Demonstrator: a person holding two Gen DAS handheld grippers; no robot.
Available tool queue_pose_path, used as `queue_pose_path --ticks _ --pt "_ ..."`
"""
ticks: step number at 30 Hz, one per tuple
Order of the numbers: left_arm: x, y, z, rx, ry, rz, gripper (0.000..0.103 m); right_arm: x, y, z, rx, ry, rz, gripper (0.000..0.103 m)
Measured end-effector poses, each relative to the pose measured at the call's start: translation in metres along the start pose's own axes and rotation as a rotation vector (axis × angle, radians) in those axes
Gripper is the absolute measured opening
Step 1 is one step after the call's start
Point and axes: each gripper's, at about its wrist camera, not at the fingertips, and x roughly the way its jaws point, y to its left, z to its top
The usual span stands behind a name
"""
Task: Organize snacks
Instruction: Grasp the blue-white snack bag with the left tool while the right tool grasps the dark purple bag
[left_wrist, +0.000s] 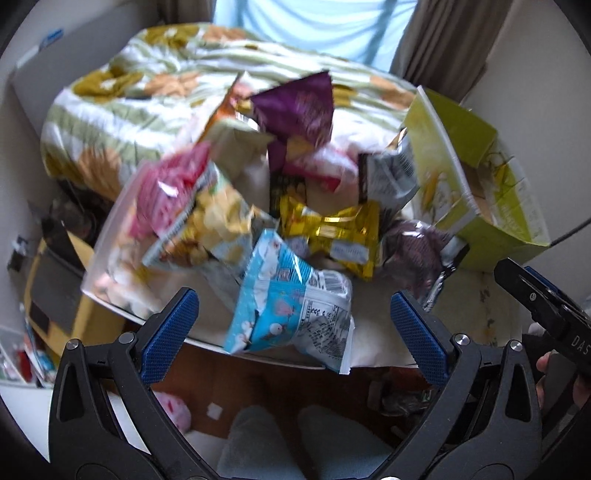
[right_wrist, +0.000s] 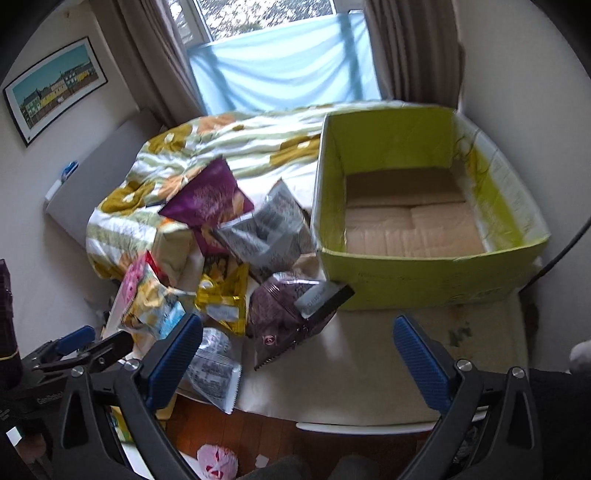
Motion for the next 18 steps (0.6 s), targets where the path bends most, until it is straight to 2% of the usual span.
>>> queue_pose_path --ticks 8,14,18 --pt "0.064 0.003 -0.02 -0.073 0.096 0.023 0.102 0.061 -0.012 -0.005 0.007 0.084 0.073 0.103" --pt "0.082 0.004 -0.026 -0.073 0.102 0.016 0.102 0.087 -0.015 -0.005 0.041 0.112 0.114 0.103" --pt "0.089 0.005 -0.026 -0.078 0.115 -0.014 0.102 0.098 -0.014 -0.002 0.067 0.109 0.125 0.103"
